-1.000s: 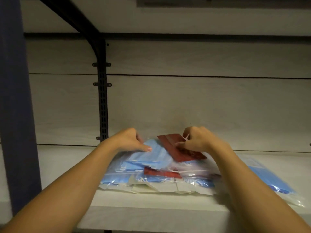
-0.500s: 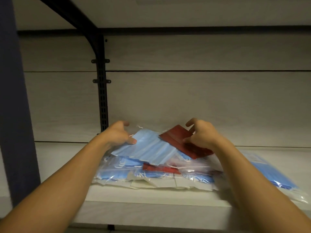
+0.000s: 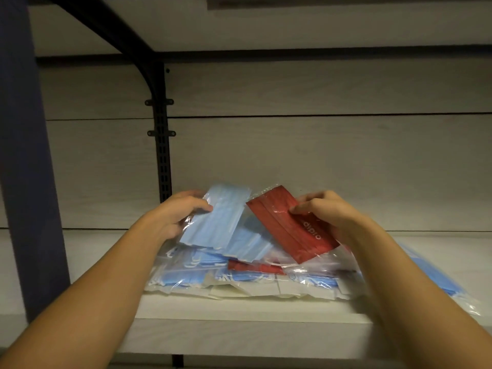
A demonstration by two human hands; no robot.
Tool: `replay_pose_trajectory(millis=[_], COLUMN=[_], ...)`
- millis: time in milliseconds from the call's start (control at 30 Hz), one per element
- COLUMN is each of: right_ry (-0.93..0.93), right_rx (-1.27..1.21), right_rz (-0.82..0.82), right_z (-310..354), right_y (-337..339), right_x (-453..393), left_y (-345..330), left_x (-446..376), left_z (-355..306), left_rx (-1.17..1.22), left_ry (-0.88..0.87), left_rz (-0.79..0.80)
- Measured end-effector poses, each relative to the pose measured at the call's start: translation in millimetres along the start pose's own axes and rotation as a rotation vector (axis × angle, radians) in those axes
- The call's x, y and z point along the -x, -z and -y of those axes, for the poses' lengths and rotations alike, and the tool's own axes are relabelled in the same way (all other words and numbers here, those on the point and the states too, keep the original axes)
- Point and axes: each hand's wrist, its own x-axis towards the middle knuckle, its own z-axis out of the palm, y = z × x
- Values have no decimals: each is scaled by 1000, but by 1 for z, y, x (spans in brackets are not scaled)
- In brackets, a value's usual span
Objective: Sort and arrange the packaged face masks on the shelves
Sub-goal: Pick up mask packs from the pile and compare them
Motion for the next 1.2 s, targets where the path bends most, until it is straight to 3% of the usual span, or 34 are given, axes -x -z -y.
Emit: replay_pose_trajectory(millis=[233, 367, 567, 933, 1200], right_ry=[-2, 40, 83, -12, 219], right_rx=[-58, -215, -362, -476, -482], right_rz=[282, 347, 256, 57, 35], right_z=[0, 3, 0, -6, 19], right_y=[5, 5, 8, 9, -6], right_x=[2, 8, 2, -4, 35], left_y=[-5, -7, -10, -19, -23], left_x=[11, 15, 13, 36, 111], left_z=[-5, -8, -10, -17, -37], left_rx=[-22, -11, 75, 166, 70], left_ry=[-45, -81, -111, -189, -317], left_rz=[17, 37, -4, -82, -221])
